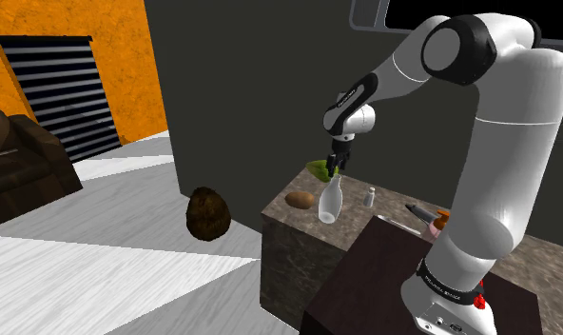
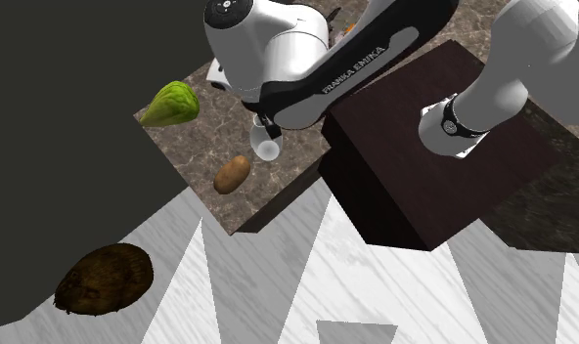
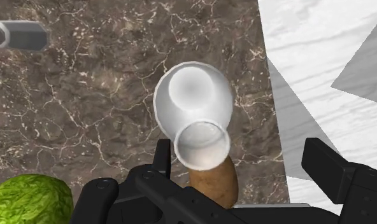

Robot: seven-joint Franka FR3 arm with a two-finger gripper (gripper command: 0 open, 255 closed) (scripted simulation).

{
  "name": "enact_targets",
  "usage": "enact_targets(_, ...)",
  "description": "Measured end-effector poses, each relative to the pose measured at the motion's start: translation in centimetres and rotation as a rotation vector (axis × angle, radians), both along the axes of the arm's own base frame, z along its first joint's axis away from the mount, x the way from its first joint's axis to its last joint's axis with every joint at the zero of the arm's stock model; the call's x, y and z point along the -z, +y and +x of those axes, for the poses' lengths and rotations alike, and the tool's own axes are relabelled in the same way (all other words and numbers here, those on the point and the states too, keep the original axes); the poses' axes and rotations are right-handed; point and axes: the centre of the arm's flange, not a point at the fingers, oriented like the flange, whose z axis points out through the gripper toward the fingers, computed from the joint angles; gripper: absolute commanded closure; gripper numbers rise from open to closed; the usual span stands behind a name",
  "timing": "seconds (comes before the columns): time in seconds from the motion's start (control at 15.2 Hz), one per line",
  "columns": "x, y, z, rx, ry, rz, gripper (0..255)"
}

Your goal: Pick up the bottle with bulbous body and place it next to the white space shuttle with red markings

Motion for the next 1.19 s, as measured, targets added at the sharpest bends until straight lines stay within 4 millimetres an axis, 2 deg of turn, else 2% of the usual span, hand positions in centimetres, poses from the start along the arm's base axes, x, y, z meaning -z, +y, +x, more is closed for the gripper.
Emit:
enact_targets(0.13,1.4,-1.5,0.8,-0.001,-0.002,-0.001,0)
enact_targets(0.59,5.4,-2.1,1.1,-0.001,-0.003,-0.001,0)
enact_targets(1.06,6.2,-2.0,1.0,-0.001,-0.004,-0.001,0)
enact_targets(1.12,6.2,-2.0,1.0,-0.001,-0.004,-0.001,255)
enact_targets(1.19,6.2,-2.0,1.0,-0.001,-0.004,-0.001,255)
